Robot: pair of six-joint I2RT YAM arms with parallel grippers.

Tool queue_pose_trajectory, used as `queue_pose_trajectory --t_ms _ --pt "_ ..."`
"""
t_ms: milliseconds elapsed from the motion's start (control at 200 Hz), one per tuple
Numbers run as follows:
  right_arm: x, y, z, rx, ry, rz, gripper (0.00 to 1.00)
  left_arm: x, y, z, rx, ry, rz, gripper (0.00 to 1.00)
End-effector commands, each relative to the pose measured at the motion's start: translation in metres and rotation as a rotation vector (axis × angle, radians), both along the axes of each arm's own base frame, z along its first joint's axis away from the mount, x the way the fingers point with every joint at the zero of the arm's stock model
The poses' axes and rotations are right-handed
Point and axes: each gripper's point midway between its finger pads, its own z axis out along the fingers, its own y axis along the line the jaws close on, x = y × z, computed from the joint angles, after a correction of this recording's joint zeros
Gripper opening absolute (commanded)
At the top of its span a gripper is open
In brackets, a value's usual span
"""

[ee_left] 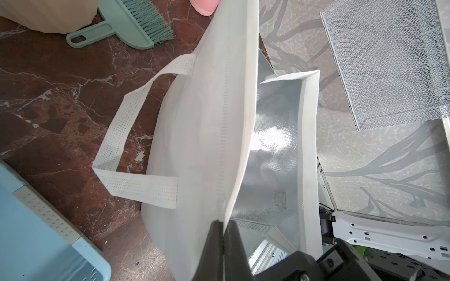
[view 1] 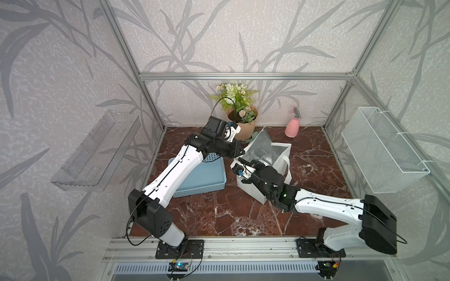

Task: Place the ice pack in the delivery bag
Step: Tear off the adhesive seal from the delivery bag.

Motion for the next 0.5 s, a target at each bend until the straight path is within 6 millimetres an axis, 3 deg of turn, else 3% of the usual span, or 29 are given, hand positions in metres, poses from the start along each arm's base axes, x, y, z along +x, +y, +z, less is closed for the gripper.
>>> queue_pose_trajectory --t_ms 0,125,270,410,495 --pt "-0.001 -0.001 0.001 0.011 0.010 -0.009 0.00 0.001 0.000 0.001 -0.005 0.003 -0.002 0.00" --pt "-0.001 -0.006 0.008 0.038 0.015 -0.029 0.00 0.002 0.000 0.002 -0.004 -0.001 -0.002 0.00" --pt "0.007 -0.020 0.018 0.062 0.011 -0.091 0.00 0.004 0.000 0.005 -0.004 -0.013 0.001 0.20" --pt "0.014 -0.035 0.024 0.094 0.032 -0.134 0.00 0.008 0.000 0.012 -0.013 -0.037 0.012 0.51" --pt "0.019 -0.044 0.028 0.118 0.043 -0.153 0.00 0.011 0.001 0.020 -0.018 -0.062 0.023 0.56"
